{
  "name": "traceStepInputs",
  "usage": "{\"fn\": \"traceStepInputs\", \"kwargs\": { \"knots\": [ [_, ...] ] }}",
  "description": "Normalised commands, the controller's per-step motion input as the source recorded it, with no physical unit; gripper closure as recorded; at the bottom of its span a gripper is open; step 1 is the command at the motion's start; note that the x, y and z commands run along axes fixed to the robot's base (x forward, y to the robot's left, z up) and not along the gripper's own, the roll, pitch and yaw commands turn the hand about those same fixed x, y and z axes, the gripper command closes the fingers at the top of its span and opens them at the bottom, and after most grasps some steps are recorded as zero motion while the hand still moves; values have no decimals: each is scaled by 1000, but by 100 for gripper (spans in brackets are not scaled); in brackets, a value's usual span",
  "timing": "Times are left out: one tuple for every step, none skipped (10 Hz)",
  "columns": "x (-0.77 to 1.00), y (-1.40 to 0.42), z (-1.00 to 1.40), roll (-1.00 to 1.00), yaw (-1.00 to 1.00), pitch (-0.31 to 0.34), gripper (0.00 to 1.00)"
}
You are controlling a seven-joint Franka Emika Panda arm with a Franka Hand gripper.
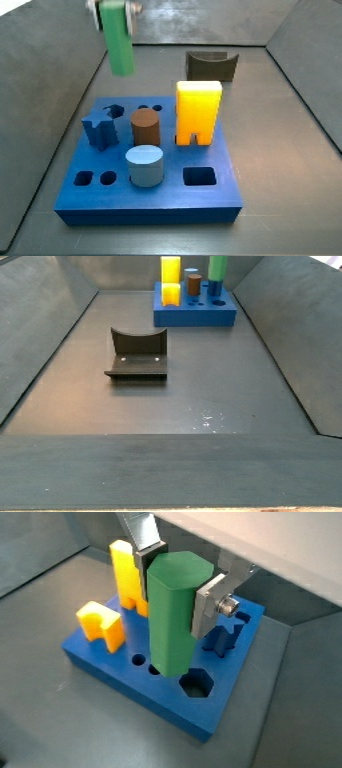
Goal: Pick up the hexagon object. Move up. Place the hexagon object on the fixture. Regrasp the hexagon object. Move to above the board. Insert the hexagon object.
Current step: Insert the hexagon object.
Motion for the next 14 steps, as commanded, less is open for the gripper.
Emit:
{"fn": "traceStepInputs", "kwargs": {
  "knots": [
    [43,-257,-600,-130,-234,-100,100],
    [0,-229,-620,-103,-223,-103,100],
    [0,-111,-540,-99,-226,-91,100],
    [0,0,-394,-70,-126,-60,100],
    [-3,0,-229,0,0,-17,100],
    [-6,-34,-117,60,0,0,100],
    [0,-89,0,49,0,-3,100],
    [-203,-149,0,106,0,-74,100],
    [-291,-183,0,156,26,-87,100],
    [-331,-149,0,124,0,-103,100],
    [-403,-54,0,79,0,-114,100],
    [-320,0,0,39,-9,-96,100],
    [-131,9,-34,0,-14,-7,100],
    [0,6,-189,16,0,0,100]
  ]
}}
